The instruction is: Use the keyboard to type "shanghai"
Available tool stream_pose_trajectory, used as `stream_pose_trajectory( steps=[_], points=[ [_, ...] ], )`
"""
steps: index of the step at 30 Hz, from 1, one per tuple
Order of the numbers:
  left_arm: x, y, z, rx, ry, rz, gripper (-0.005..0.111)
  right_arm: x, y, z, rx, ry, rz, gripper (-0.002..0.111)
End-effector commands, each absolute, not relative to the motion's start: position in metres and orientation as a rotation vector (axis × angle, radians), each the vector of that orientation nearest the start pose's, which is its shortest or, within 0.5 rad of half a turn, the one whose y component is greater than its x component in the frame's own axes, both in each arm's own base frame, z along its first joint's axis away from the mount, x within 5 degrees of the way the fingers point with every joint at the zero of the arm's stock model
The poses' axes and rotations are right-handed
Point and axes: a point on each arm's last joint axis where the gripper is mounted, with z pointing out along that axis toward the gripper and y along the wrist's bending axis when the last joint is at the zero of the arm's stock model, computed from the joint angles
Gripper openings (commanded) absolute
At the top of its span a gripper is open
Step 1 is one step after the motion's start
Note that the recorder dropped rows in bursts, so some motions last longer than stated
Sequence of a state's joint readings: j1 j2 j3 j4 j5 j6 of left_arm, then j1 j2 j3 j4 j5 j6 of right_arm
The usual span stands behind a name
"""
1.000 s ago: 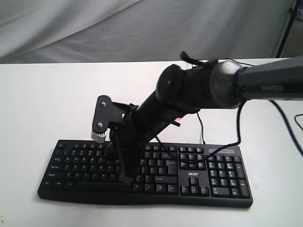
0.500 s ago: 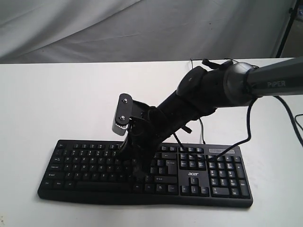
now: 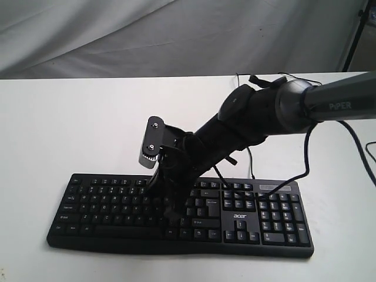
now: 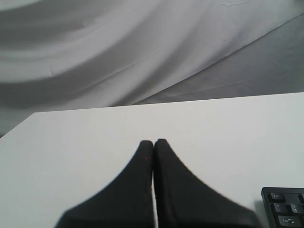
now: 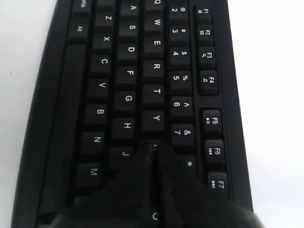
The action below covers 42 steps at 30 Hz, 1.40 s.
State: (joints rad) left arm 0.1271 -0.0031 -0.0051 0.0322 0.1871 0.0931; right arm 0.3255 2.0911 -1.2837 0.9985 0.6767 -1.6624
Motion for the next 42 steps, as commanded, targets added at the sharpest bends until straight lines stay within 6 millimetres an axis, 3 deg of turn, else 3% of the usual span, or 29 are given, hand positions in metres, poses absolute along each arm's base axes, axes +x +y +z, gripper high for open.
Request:
stream_pose_trajectory(
  steps=[1,25,29,37,42],
  points=[
    [0.056,0.007,0.197,-0.006,1.67,0.19,0.001,0.371,0.178,0.124,-1.477,2.081,0.574,0.0],
    [0.056,0.007,0.197,-0.006,1.67,0.19,0.001,0.372,0.176,0.109,-1.512,2.104,0.565,0.0],
    [0.056,0.007,0.197,-0.006,1.67,0.19,0.001,0.371,0.177,0.119,-1.511,2.08,0.563,0.0],
    [0.056,0.007,0.197,-0.006,1.67,0.19,0.001,0.365,0.178,0.162,-1.504,1.997,0.579,0.0],
    [0.056,0.007,0.197,-0.006,1.67,0.19,0.001,0.364,0.178,0.167,-1.489,1.998,0.581,0.0]
  ],
)
